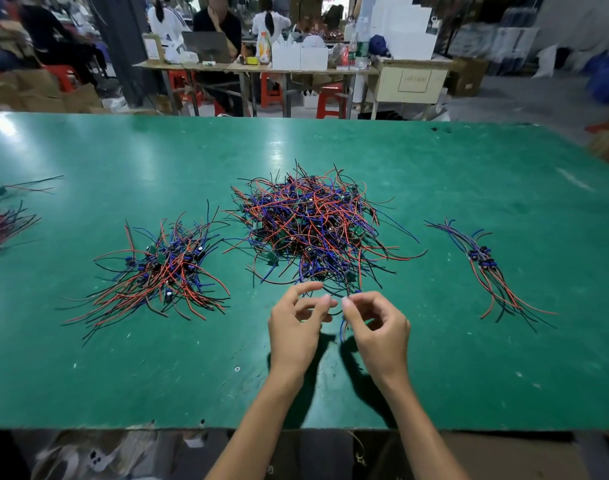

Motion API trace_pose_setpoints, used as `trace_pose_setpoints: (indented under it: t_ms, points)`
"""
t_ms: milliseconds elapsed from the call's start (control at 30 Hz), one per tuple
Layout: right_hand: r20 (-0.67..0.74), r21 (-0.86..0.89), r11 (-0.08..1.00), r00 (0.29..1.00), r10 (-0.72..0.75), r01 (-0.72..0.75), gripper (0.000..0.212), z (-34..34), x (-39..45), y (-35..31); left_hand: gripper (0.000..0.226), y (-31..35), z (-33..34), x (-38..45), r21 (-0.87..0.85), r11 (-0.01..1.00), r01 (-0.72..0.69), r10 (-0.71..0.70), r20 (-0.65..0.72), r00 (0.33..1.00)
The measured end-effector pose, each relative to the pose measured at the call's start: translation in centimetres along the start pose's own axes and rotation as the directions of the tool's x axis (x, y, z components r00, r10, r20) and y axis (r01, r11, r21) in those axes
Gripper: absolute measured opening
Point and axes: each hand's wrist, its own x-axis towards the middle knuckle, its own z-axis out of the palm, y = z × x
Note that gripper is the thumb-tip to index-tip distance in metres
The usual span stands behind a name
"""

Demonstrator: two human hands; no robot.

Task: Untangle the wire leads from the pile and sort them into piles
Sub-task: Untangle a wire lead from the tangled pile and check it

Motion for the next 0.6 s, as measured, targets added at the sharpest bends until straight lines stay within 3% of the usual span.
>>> trace_pose_setpoints:
  t_ms: [133, 267, 433, 467, 533, 600]
  points:
    - [0.126, 0.056, 0.996, 0.990, 0.061, -0.069, 0.016, -0.2, 0.1, -0.1, 0.010, 0.4, 0.2, -0.2, 0.178, 0.982, -0.065, 0.064, 0.015, 0.998]
    - [0.141, 0.132, 0.988, 0.988, 0.058, -0.077, 0.013, -0.4, 0.3, 0.1, 0.012, 1.1, -0.9, 0.0, 0.222, 0.967, -0.128, 0.090, 0.174, 0.981]
    - [0.141, 0.152, 0.985, 0.988, 0.062, -0.084, 0.005, -0.1, 0.3, 0.0, 0.030, 1.9, -3.1, 0.6, 0.066, 0.994, -0.093, 0.070, 0.292, 0.954]
    - [0.107, 0.104, 0.992, 0.992, 0.061, -0.072, 0.007, 0.0, 0.3, 0.1, 0.031, 2.1, -3.8, 1.0, 0.089, 0.985, -0.146, 0.119, 0.256, 0.959]
    - [-0.068, -0.157, 0.987, 0.997, 0.023, -0.034, 0.013, 0.2, 0.5, 0.6, 0.029, 2.6, -5.8, 2.5, 0.238, 0.930, -0.279, 0.256, 0.125, 0.959]
    - [-0.207, -0.449, 0.883, 0.977, 0.044, -0.135, 0.034, 0.4, 0.9, 1.0, 0.023, 3.4, -8.6, 4.7, 0.428, 0.823, -0.372, 0.407, 0.013, 0.914]
